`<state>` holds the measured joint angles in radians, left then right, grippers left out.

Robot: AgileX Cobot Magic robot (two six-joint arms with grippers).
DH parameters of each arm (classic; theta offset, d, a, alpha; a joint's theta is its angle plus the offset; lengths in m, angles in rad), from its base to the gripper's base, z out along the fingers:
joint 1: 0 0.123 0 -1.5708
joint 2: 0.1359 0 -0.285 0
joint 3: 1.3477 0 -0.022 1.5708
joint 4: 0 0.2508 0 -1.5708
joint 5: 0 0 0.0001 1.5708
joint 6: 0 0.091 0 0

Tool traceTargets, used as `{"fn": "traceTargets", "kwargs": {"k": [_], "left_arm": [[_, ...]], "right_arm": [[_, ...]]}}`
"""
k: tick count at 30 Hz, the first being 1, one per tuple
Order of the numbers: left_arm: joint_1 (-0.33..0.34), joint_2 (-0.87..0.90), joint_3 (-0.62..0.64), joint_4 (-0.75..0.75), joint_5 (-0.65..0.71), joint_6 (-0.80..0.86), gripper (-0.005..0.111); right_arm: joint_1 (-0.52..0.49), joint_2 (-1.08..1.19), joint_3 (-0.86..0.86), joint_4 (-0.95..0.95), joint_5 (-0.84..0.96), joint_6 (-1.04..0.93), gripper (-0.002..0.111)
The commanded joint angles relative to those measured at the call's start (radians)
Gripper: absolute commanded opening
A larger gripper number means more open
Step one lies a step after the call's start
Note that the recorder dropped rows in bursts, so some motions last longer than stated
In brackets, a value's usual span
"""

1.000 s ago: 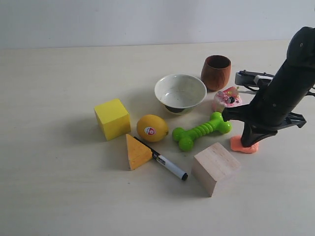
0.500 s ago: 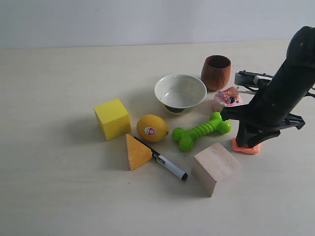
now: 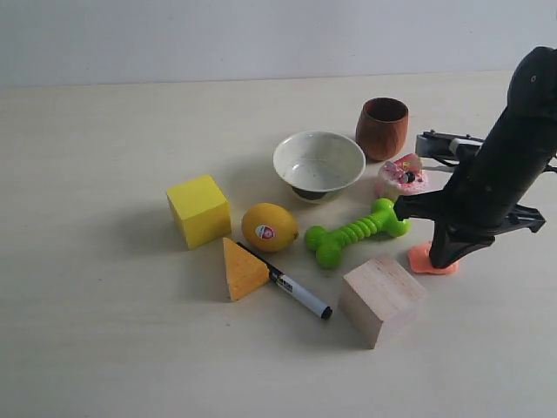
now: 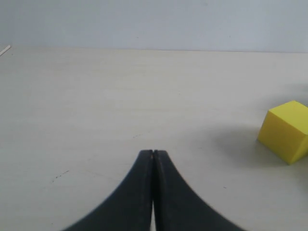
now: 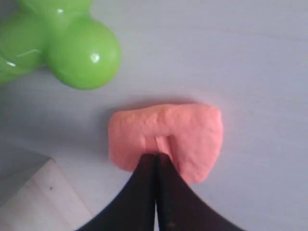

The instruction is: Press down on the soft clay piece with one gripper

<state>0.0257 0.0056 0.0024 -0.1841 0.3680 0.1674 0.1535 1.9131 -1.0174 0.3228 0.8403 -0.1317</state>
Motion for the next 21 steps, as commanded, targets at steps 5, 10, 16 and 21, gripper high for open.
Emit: {"fn": "traceTargets", "kwargs": {"k": [5,10,16,21], "left_arm": [[-0.005,-0.006,-0.002,-0.004,-0.008,-0.002,0.000],[-0.005,-0.006,-0.002,-0.004,-0.008,-0.002,0.000],[-0.005,-0.006,-0.002,-0.004,-0.008,-0.002,0.000],[-0.005,-0.006,-0.002,-0.004,-0.008,-0.002,0.000]], "right_arm": [[0.003,-0.130,0.003,-0.009,-0.024,0.002,0.000],[0.003,-0.279,0.035,0.048,-0.105,-0.105,0.000],[0.003,-0.622,0.203,0.272,-0.313,-0.293,0.000],[0.003,-0.934,0.298,0.314,-0.387,-0.348,0.000]]}}
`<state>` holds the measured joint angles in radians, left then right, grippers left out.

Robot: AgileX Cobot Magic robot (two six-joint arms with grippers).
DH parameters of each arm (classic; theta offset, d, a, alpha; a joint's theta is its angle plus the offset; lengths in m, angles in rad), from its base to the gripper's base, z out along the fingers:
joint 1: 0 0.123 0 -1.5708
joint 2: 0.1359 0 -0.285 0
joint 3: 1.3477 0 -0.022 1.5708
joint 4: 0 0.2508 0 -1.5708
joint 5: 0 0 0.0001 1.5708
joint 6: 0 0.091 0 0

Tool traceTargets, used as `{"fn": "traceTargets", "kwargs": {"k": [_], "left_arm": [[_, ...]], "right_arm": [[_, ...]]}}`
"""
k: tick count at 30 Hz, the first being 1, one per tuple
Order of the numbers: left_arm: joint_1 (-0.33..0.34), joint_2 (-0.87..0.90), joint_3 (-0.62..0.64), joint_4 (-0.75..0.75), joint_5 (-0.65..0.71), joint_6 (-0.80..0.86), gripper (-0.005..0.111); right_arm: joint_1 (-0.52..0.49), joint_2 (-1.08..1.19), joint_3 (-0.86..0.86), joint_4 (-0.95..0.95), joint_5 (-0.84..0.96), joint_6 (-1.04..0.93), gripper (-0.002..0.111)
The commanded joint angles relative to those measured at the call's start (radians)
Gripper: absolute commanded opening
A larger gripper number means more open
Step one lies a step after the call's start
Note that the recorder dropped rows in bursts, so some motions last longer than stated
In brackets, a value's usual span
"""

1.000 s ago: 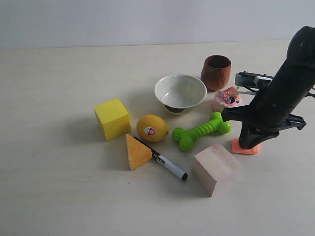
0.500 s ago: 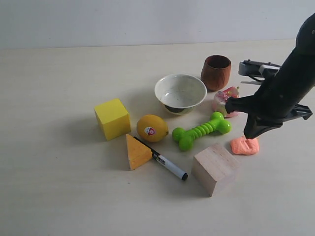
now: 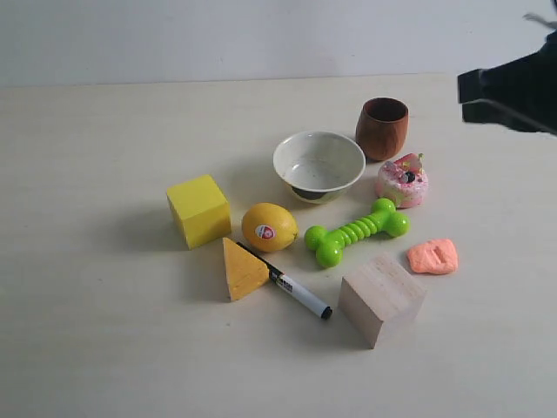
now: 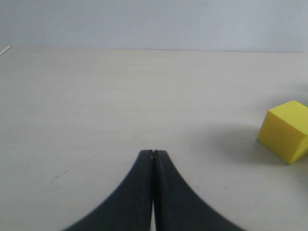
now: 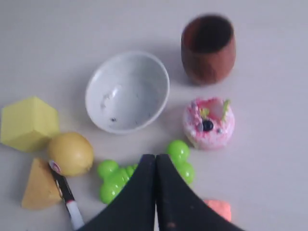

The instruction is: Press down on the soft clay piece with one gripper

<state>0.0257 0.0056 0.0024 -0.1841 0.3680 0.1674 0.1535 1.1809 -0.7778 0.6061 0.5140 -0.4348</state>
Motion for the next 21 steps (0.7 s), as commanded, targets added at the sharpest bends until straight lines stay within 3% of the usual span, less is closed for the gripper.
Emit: {"fn": "traceTargets", "kwargs": {"k": [1,15,21], "left_arm": [[-0.005,-0.006,-0.002,-0.004,-0.008,-0.002,0.000],[-0.005,-0.006,-0.002,-0.004,-0.008,-0.002,0.000],[-0.005,-0.006,-0.002,-0.004,-0.008,-0.002,0.000]], "right_arm": [[0.003,-0.261,0.064,0.031,-0.061,-0.045,0.000],[0.003,-0.828,0.064,-0.046,-0.070,-0.027,0.000],[0.003,-0.844,0.064,-0.498,0.083,0.343,0.000]]}}
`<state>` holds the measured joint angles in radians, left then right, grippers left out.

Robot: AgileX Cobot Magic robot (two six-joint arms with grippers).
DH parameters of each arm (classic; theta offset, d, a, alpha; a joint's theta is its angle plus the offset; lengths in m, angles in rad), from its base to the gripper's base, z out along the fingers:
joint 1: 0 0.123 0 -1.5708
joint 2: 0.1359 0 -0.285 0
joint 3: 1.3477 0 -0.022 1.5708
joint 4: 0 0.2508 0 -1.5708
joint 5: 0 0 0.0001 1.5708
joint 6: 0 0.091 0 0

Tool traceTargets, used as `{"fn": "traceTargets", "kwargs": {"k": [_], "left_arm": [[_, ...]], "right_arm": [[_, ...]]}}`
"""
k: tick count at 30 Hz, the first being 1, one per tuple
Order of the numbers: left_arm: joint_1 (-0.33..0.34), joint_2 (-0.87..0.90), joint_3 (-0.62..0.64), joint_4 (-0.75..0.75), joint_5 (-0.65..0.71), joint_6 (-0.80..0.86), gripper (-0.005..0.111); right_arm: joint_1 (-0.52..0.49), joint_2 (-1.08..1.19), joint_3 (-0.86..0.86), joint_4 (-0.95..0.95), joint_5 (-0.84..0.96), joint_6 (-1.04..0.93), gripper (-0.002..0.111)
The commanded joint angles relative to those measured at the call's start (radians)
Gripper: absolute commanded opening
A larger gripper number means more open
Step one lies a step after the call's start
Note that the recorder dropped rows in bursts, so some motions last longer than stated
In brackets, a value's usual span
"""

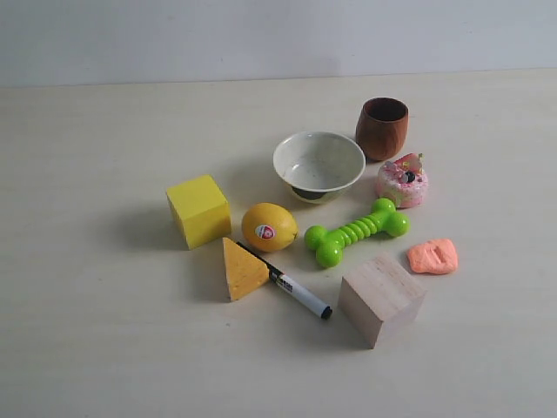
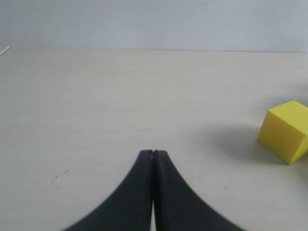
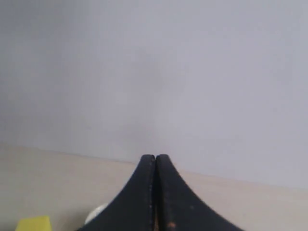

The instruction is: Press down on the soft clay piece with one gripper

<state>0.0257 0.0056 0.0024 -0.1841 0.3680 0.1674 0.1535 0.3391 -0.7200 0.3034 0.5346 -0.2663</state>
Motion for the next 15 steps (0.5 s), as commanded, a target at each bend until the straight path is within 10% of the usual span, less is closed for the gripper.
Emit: {"fn": "traceTargets", "kwargs": {"k": [1,15], "left_arm": [[-0.005,-0.006,-0.002,-0.004,-0.008,-0.002,0.000],[-0.005,-0.006,-0.002,-0.004,-0.008,-0.002,0.000]], "right_arm": [[-0.012,-0.002,0.020,-0.247,0.039,0.200,0.000],[-0.282,-0.115,0.451,-0.197,-0.242,0.207,0.000]]}}
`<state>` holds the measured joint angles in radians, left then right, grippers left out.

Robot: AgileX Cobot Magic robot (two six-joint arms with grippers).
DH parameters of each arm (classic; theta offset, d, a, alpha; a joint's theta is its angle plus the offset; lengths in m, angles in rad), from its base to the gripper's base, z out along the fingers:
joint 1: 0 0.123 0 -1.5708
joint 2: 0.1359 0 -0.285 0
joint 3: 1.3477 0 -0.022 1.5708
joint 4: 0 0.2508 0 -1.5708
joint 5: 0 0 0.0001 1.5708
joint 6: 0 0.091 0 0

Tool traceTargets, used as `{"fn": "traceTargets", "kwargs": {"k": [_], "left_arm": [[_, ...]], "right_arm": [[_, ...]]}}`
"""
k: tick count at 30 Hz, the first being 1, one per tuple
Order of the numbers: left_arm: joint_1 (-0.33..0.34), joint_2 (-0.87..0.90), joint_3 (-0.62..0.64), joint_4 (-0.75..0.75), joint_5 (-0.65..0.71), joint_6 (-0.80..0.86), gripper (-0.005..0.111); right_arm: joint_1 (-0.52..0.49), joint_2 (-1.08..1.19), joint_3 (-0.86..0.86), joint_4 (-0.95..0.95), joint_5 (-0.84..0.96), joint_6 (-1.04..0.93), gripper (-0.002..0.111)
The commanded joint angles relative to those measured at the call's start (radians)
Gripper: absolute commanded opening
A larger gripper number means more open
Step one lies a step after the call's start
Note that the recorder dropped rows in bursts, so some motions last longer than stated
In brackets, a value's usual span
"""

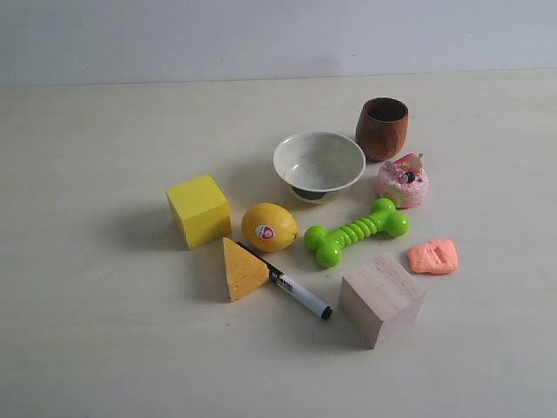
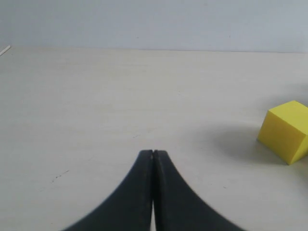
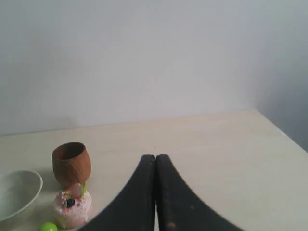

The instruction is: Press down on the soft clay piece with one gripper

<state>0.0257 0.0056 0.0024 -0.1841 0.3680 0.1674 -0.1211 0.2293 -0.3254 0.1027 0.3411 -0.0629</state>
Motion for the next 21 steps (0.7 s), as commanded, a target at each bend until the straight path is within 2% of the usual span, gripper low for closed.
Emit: {"fn": "traceTargets", "kwargs": {"k": [1,3,7,13,21], "left_arm": [[-0.005,-0.006,-0.002,-0.004,-0.008,-0.002,0.000],[-0.005,-0.006,-0.002,-0.004,-0.008,-0.002,0.000],[-0.005,-0.006,-0.002,-0.004,-0.008,-0.002,0.000],[-0.005,-0.006,-0.002,-0.004,-0.008,-0.002,0.000],[-0.005,-0.006,-0.002,-0.004,-0.008,-0.002,0.000]], "right_arm": [[-0.007,-0.005,0.081,0.012,-0.073,0.003,0.000],[-0.007,-0.017,0.125,0.055,-0.120,0.003,0.000],[0.050,-0.109,0.224,0.017,-0.130,0.003,0.000],[0.058,-0.184,0.318,-0.013,-0.138,0.004,0.000],[0.058,-0.217,0.325,-0.019,-0.118,0.019,0.000]]}}
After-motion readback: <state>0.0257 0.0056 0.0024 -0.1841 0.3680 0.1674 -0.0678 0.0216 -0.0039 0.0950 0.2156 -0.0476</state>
